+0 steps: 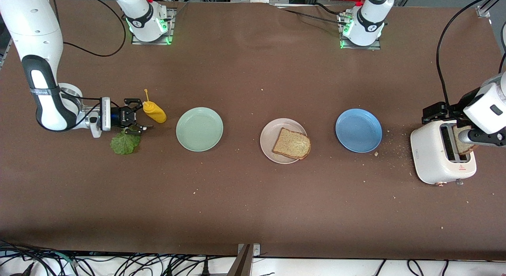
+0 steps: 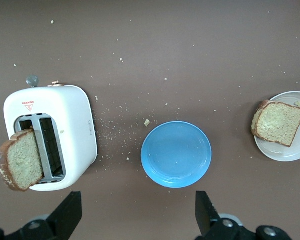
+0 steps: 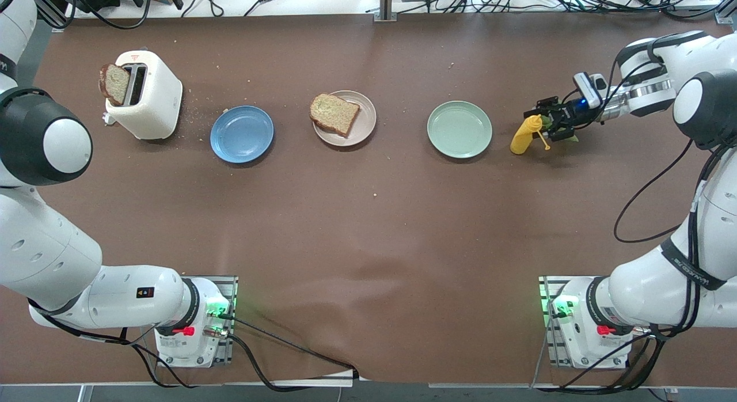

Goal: Make sandwich in beige plate with both arms
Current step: 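Set the mustard bottle down, open and withdraw the right gripper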

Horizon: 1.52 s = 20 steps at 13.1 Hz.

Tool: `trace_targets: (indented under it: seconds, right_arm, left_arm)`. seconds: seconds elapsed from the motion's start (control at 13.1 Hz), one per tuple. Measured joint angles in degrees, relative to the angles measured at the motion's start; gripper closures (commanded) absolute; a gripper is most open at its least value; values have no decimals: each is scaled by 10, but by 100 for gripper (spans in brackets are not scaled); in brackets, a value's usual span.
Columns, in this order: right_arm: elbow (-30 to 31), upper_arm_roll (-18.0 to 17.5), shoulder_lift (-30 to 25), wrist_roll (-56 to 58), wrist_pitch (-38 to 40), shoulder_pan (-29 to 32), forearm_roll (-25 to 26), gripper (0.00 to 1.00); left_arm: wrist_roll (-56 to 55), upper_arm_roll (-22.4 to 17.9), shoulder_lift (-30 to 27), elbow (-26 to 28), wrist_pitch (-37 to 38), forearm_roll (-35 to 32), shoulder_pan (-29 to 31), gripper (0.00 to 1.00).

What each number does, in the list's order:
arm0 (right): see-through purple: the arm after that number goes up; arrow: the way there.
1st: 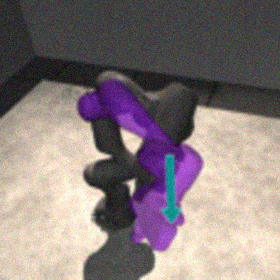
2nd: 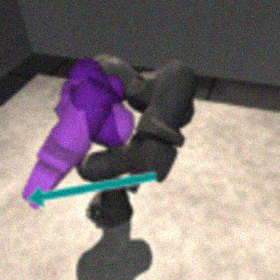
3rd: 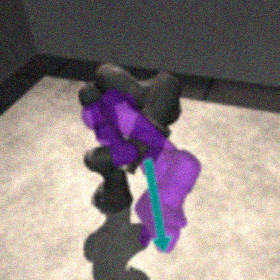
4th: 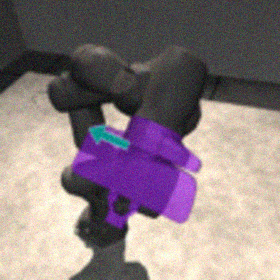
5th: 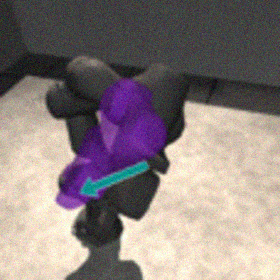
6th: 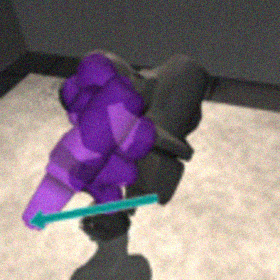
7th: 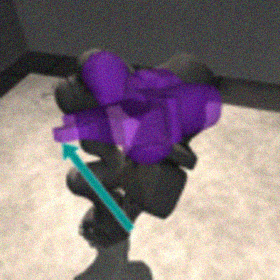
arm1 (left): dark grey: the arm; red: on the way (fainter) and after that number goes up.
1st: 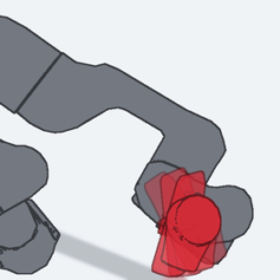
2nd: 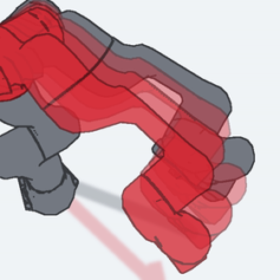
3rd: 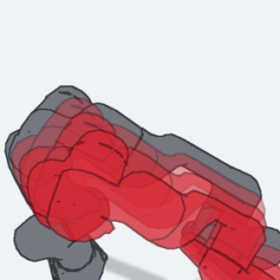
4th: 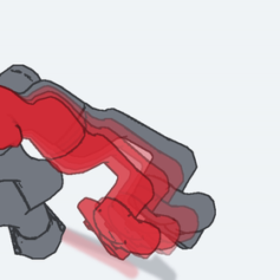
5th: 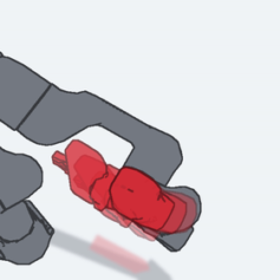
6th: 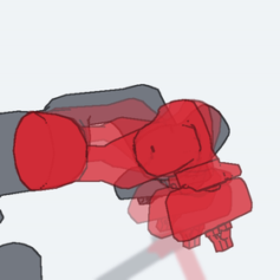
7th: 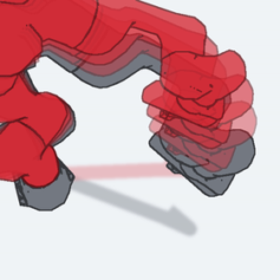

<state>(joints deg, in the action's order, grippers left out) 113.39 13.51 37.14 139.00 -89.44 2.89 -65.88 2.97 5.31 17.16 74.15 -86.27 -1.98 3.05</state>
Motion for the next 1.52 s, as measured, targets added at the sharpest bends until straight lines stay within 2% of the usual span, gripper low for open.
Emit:
trace_targets:
  seconds: [0.53,0.76,0.99,1.22,1.37,1.52]
  right_arm:
    - [-194,83,-21,-274,60,6,181,2]
    - [-259,88,-63,-450,71,5,280,2]
    - [-276,86,-125,-654,73,-17,377,2]
    - [-277,82,-175,-867,58,-71,494,2]
    - [-275,80,-191,-1013,42,-120,564,2]
    - [-249,78,-190,-1115,2,-155,605,2]
  left_arm:
    - [0,0,0,0,0,0,0,0]
    - [0,0,0,0,0,0,0,0]
    - [0,0,0,0,0,0,0,0]
    - [0,0,0,0,0,0,0,0]
    - [0,0,0,0,0,0,0,0]
    - [0,0,0,0,0,0,0,0]
